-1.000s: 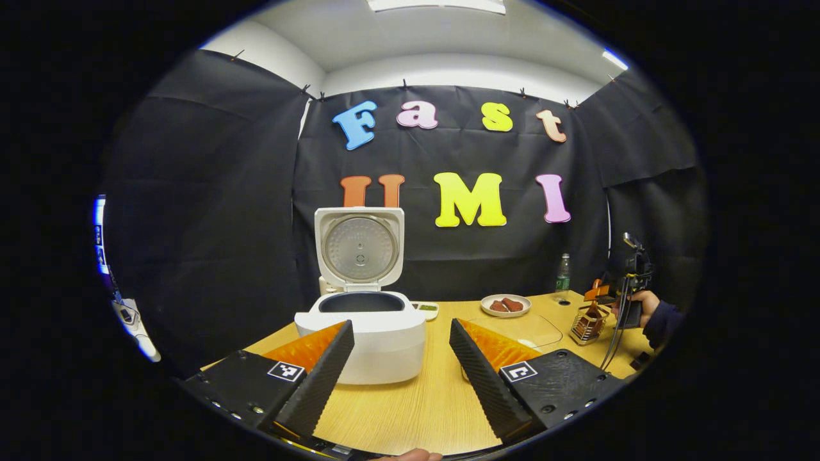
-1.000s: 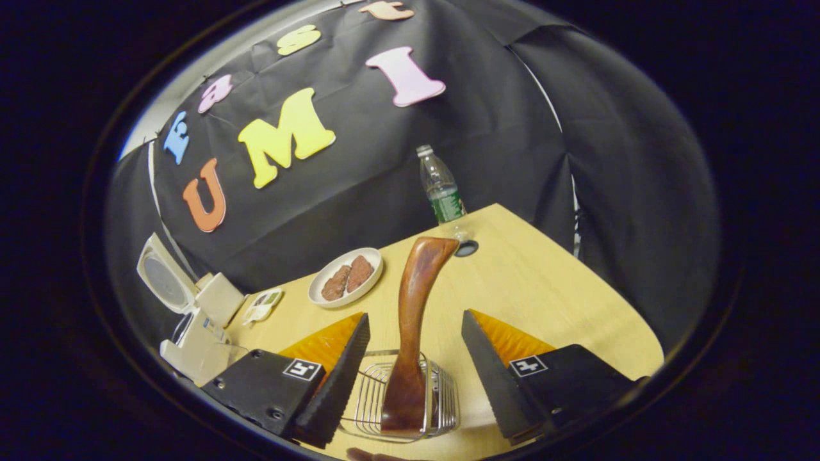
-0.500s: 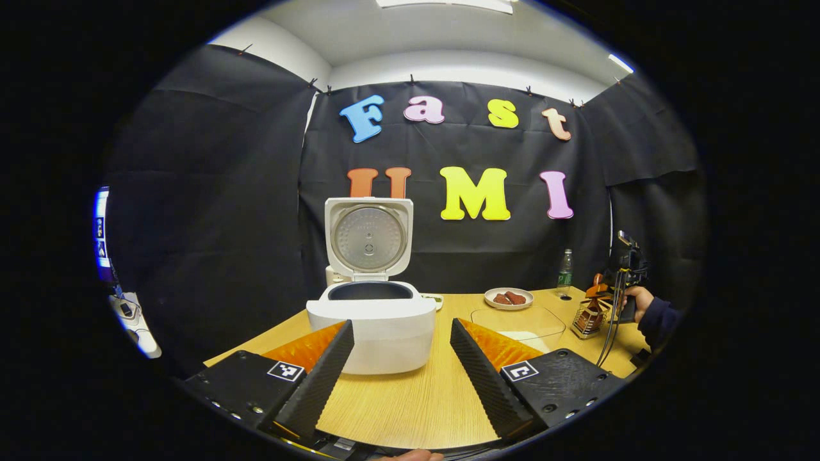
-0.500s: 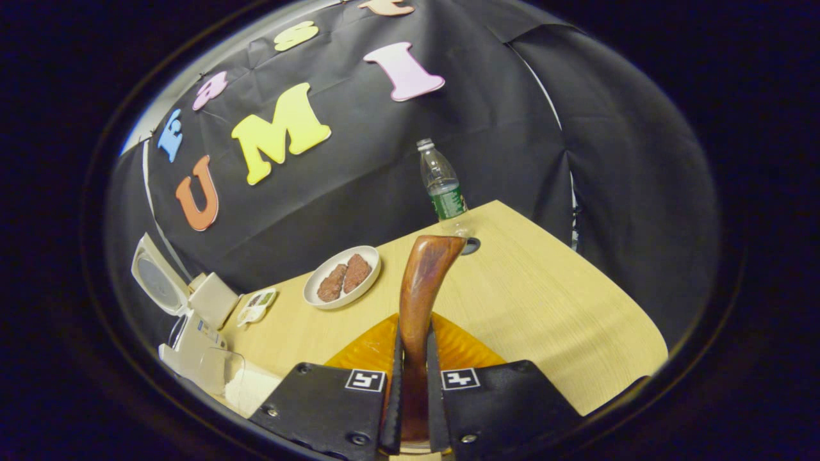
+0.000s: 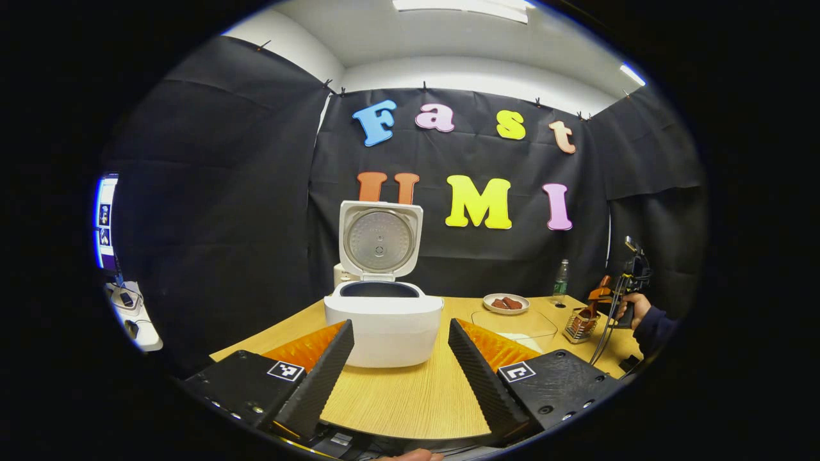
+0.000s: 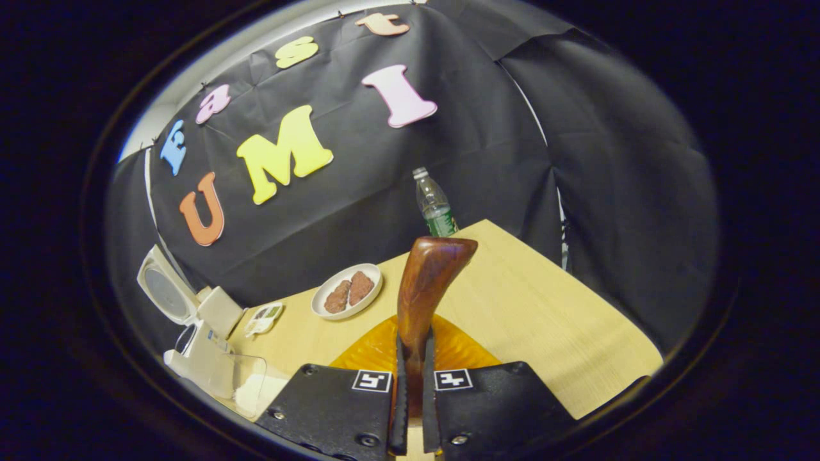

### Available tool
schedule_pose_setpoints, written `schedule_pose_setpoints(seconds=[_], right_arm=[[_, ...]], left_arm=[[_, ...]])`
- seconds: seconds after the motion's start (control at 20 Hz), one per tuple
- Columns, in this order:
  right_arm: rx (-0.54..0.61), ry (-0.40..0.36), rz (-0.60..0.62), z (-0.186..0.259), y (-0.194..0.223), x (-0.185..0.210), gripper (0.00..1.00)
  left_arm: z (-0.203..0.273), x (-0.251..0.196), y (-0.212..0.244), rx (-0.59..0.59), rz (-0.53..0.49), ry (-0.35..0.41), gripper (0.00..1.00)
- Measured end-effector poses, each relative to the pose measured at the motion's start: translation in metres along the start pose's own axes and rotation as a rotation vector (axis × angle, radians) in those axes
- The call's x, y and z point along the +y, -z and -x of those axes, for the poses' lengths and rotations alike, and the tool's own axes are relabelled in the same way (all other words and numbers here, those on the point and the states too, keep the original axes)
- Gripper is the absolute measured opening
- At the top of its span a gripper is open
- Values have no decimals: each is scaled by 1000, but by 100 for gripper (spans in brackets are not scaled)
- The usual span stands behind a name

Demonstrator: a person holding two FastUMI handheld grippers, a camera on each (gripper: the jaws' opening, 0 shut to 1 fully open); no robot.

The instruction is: Close the left gripper, press the button to open the rice cooker; take a wooden spoon from the chopstick holder with the right hand, scoop a spoonful of rice and pour it into the rice cooker, then put the wooden spoon back into the chopstick holder.

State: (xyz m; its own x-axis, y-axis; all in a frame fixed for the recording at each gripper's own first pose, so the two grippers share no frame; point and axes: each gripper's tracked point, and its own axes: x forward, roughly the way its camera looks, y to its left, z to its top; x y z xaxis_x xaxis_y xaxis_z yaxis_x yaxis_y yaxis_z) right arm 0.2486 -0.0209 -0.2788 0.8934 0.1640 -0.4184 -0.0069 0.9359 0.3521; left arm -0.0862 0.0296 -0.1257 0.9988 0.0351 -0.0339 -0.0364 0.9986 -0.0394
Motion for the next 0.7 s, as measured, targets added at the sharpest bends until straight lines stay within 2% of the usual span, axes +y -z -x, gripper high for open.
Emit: schedule_pose_setpoints(seconds=[0.25,0.45,0.7], right_arm=[[-103,38,69,37,-35,24,11],[-156,37,136,60,-47,57,11],[-167,-17,178,71,-37,111,11]], left_arm=[[15,7,-5,-24,0,8,94],[19,15,-6,-26,12,12,94],[21,23,1,-20,8,10,94]])
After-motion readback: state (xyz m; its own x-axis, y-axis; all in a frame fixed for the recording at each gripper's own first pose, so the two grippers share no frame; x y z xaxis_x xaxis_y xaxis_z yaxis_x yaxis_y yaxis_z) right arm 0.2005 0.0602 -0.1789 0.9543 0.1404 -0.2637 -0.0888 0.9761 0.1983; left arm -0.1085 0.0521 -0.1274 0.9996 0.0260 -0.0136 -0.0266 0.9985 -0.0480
